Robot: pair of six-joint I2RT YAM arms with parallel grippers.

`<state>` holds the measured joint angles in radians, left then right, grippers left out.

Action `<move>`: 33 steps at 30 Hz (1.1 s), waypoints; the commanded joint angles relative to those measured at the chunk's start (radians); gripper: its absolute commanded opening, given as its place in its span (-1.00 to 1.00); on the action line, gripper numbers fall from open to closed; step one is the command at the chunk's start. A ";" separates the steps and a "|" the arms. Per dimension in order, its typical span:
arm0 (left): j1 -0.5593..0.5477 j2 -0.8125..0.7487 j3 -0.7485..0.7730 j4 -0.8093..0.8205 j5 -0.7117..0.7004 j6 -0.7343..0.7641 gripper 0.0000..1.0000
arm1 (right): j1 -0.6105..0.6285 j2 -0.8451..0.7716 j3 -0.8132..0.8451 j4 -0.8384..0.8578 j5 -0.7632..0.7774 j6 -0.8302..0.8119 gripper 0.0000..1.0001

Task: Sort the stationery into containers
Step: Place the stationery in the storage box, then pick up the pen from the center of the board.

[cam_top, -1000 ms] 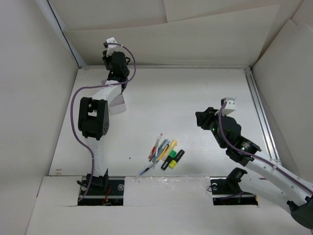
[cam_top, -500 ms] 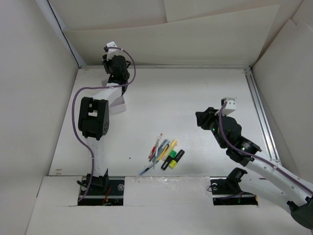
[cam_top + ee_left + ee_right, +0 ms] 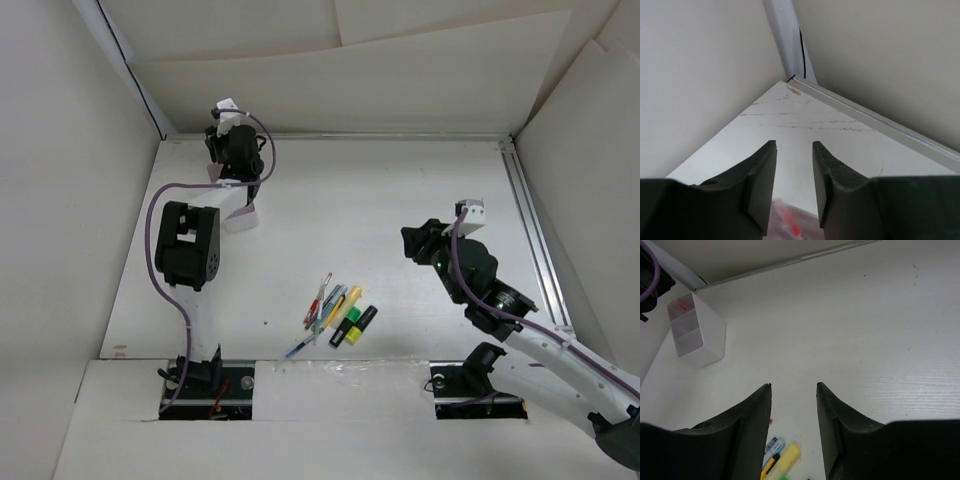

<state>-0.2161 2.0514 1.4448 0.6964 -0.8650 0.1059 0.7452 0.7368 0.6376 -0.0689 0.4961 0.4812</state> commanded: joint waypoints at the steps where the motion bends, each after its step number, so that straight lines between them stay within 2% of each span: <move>1: -0.008 -0.137 -0.017 0.045 -0.005 -0.035 -0.35 | -0.006 -0.005 -0.007 0.054 -0.007 -0.013 -0.07; 6: -0.038 -0.252 -0.017 -0.058 0.018 -0.125 -0.30 | -0.006 -0.005 -0.007 0.054 -0.007 -0.013 -0.07; 9: -0.039 -0.325 -0.006 -0.249 0.124 -0.245 -0.40 | -0.006 -0.005 -0.007 0.054 -0.016 -0.013 -0.07; 10: -0.039 -0.379 -0.006 -0.358 0.168 -0.365 -0.44 | -0.006 -0.005 -0.007 0.054 -0.016 -0.013 -0.11; 12: -0.048 -0.430 -0.045 -0.457 0.323 -0.487 -0.65 | -0.006 -0.005 -0.007 0.054 -0.016 -0.013 -0.33; 13: -0.072 -0.483 -0.079 -0.466 0.392 -0.512 -0.69 | -0.006 -0.005 -0.007 0.054 -0.016 -0.013 -0.58; 14: -0.100 -0.508 -0.110 -0.486 0.449 -0.526 -0.74 | -0.006 -0.005 -0.007 0.054 -0.016 -0.013 -0.69; 16: -0.191 -0.540 -0.182 -0.537 0.408 -0.526 -0.80 | -0.006 -0.005 -0.007 0.054 -0.016 -0.013 -0.85; 17: -0.277 -0.553 -0.196 -0.602 0.408 -0.526 -0.80 | -0.006 -0.005 -0.007 0.054 -0.016 -0.013 -0.88; 18: -0.316 -0.562 -0.208 -0.636 0.460 -0.526 -0.80 | -0.006 -0.005 -0.007 0.054 -0.016 -0.013 -0.91; 20: -0.397 -0.562 -0.257 -0.720 0.588 -0.541 -0.80 | -0.006 -0.005 -0.007 0.054 -0.016 -0.013 -0.91; 22: -0.439 -0.553 -0.343 -0.732 0.676 -0.554 -0.80 | -0.006 -0.005 -0.007 0.054 -0.016 -0.013 -0.91; 26: -0.497 -0.565 -0.487 -0.738 0.745 -0.641 -0.80 | -0.015 -0.005 -0.007 0.035 0.002 -0.003 -0.85; 28: -0.497 -0.602 -0.546 -0.684 0.800 -0.698 -0.73 | -0.015 -0.005 -0.007 0.035 0.002 -0.003 -0.73; 29: -0.508 -0.614 -0.595 -0.669 0.811 -0.710 -0.58 | -0.015 -0.005 -0.007 0.035 0.002 -0.003 -0.63; 31: -0.544 -0.632 -0.618 -0.669 0.799 -0.735 -0.49 | -0.015 -0.005 -0.007 0.026 0.015 -0.003 -0.35; 33: -0.577 -0.632 -0.618 -0.699 0.756 -0.744 -0.42 | -0.015 -0.005 0.002 0.026 0.015 -0.003 -0.23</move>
<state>-0.7464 1.4956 0.8177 -0.0296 -0.1184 -0.5785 0.7376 0.7391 0.6376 -0.0689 0.4931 0.4778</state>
